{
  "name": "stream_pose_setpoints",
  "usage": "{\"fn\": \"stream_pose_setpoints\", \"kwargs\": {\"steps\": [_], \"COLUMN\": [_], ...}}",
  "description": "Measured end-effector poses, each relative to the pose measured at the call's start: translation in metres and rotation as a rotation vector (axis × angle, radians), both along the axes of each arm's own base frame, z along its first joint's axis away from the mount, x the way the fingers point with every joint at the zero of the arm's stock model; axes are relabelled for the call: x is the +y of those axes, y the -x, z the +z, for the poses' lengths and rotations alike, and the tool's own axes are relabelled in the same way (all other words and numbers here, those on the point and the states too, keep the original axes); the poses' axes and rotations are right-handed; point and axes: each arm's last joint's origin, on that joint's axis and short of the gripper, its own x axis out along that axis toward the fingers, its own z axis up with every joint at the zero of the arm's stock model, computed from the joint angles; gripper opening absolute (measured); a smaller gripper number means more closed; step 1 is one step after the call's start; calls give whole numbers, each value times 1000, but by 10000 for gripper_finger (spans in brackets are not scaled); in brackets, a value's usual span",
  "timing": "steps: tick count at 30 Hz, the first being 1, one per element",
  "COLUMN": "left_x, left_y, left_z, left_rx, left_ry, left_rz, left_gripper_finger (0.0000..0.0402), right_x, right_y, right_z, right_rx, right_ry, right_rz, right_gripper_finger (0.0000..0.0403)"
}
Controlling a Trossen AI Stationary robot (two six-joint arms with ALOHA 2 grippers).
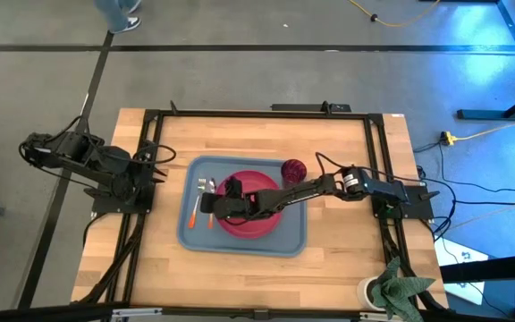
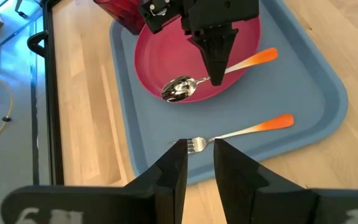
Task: Pick and place plate/cup/fork/spoon on tray
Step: Put the orange spoon on the blue serving tray to the left of the red plate
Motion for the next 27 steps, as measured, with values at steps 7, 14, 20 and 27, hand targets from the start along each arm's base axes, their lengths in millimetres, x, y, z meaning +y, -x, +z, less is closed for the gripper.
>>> {"fn": "stream_pose_setpoints", "kwargs": {"steps": [7, 14, 20, 27], "left_x": [0, 0, 0, 0], "left_y": [0, 0, 0, 0], "left_z": [0, 0, 0, 0], "left_rx": [-1, -1, 0, -1], "left_ry": [0, 0, -1, -2], "left_rz": [0, 0, 0, 2], "left_gripper_finger": [71, 71, 71, 71], "right_x": [-1, -4, -10, -12], "right_y": [-4, -8, -12, -15], "right_z": [0, -12, -27, -38], "right_rx": [-40, -58, -57, -48], "right_ry": [-8, -19, -39, -59], "right_rz": [1, -13, -2, 17], "right_gripper_finger": [4, 4, 4, 4]}}
